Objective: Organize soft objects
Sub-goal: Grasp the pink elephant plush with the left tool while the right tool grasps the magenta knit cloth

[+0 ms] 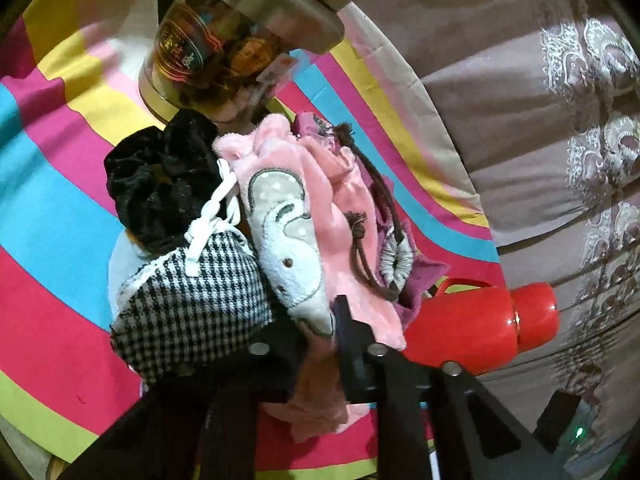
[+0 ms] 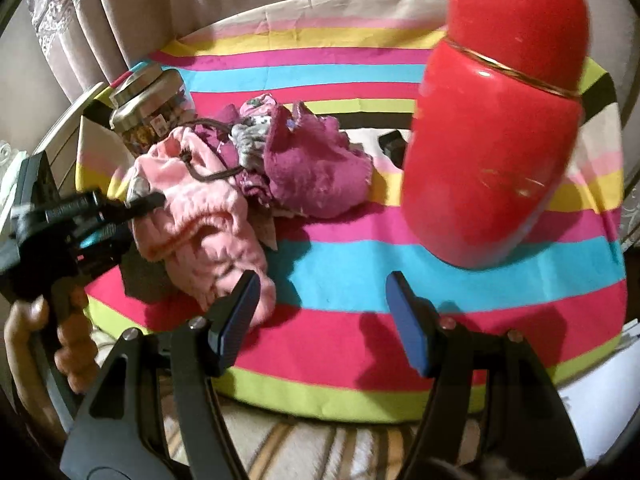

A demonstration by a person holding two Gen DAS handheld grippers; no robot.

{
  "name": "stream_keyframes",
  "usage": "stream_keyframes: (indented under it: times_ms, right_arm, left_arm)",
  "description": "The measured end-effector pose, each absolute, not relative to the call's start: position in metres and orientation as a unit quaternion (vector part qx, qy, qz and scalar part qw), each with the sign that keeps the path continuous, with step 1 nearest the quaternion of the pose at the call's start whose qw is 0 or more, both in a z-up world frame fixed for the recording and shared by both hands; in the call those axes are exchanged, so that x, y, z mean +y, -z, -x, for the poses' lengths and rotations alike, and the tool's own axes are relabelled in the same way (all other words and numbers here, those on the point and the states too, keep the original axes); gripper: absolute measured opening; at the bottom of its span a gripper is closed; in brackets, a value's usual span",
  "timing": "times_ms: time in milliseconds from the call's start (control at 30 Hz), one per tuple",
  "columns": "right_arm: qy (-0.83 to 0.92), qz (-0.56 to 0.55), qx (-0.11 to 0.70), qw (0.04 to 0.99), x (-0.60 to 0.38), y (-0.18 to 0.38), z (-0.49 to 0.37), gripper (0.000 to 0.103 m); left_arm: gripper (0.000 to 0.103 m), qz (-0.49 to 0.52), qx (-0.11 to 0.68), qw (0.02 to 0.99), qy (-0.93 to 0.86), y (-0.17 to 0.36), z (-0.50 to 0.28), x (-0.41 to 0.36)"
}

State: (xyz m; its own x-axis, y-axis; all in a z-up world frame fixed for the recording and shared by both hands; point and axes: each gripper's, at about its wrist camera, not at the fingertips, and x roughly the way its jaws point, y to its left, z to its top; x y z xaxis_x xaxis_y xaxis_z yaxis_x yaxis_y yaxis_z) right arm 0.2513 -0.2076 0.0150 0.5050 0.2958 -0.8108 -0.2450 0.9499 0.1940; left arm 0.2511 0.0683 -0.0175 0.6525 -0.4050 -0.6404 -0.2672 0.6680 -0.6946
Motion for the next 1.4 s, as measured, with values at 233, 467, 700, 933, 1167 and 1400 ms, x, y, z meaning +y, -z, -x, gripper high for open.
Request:
stream_keyframes:
  times_ms: [233,467,700,933,1167,1400]
  right_arm:
    - [-0.164,-0.049,0.464,0.869,-0.188,-0.003,-0.281,0.069]
    - [-0.141,-0.053,0.457,0.877,-0.178,0.006,-0.307,0.069]
    - [-0.13,-0.035,0.446,0.885,-0.167,0.01,-0.323,0.069]
    - [-0.131,-0.02,0.441,0.888,-0.162,0.018,-0.332,0.047]
    - [-0.14,-0.011,0.43,0.892,-0.164,0.01,-0.314,0.028]
    - [-0.138,-0.029,0.417,0.898,-0.19,-0.008,-0.281,0.027]
  left_arm:
    - [0.007,0.339,0.365,0.867,0.007,-0.01,-0.228,0.068]
    - [0.007,0.309,0.322,0.895,-0.009,-0.029,-0.212,0.065]
    - [0.007,0.298,0.301,0.906,-0.016,-0.037,-0.203,0.059]
    - [0.007,0.315,0.279,0.907,-0.025,-0.042,-0.191,0.062]
    - [0.007,0.318,0.253,0.913,-0.034,-0.051,-0.18,0.061]
    - [0.007,0.313,0.248,0.917,-0.017,-0.056,-0.179,0.054]
